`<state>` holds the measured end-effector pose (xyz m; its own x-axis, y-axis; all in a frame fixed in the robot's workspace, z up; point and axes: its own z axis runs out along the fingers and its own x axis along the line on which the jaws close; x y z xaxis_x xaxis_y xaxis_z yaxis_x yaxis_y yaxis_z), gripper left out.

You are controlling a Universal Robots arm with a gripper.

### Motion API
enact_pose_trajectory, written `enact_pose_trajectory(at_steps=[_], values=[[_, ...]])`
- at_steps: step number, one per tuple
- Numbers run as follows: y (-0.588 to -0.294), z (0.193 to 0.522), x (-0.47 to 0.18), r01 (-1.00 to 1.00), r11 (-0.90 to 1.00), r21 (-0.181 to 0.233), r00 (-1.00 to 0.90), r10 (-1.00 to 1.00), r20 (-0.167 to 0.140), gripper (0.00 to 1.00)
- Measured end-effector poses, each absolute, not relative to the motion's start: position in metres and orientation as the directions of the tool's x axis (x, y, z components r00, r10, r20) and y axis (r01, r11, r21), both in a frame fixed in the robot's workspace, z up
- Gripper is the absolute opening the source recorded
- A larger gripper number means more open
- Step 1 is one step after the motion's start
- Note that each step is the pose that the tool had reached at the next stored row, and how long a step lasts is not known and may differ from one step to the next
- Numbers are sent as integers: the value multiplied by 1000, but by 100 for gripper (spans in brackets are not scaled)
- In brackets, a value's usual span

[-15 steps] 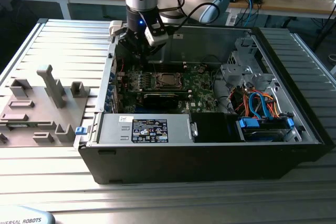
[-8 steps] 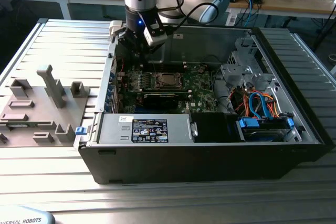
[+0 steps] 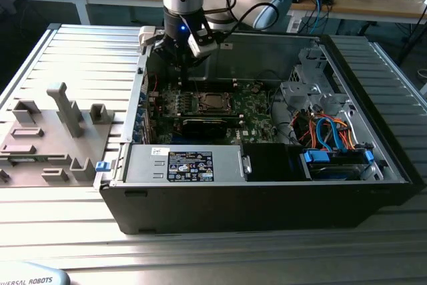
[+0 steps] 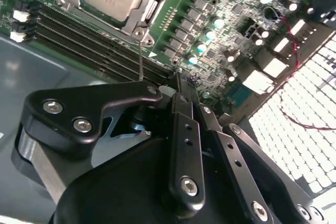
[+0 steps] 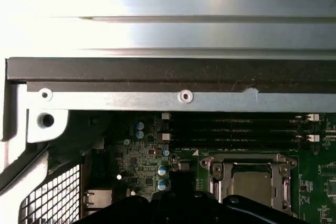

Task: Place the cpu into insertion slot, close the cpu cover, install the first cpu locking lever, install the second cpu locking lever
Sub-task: 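Install the first cpu locking lever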

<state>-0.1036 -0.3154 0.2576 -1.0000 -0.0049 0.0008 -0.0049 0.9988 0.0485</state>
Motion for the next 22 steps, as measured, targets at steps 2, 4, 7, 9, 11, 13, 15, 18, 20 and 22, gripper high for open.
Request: enact_pose_trajectory(at_steps=[2, 4, 7, 9, 11, 13, 15, 18, 20, 22], values=[[-312, 258, -96, -10, 999, 49, -1000, -10, 1, 11], [-309, 258, -87, -13, 999, 49, -1000, -13, 1, 11], [-308, 258, -83, -16, 999, 49, -1000, -16, 1, 11], [-308, 258, -82, -17, 999, 48, -1000, -18, 1, 11], [-308, 258, -81, -18, 999, 48, -1000, -18, 1, 11], [-308, 258, -80, -18, 999, 49, -1000, -18, 1, 11], [-308, 257, -80, -18, 999, 49, -1000, -18, 1, 11], [-308, 257, -79, -18, 999, 47, -1000, -18, 1, 11], [-308, 257, -78, -18, 999, 45, -1000, -18, 1, 11], [-308, 257, -78, -18, 999, 45, -1000, -18, 1, 11]])
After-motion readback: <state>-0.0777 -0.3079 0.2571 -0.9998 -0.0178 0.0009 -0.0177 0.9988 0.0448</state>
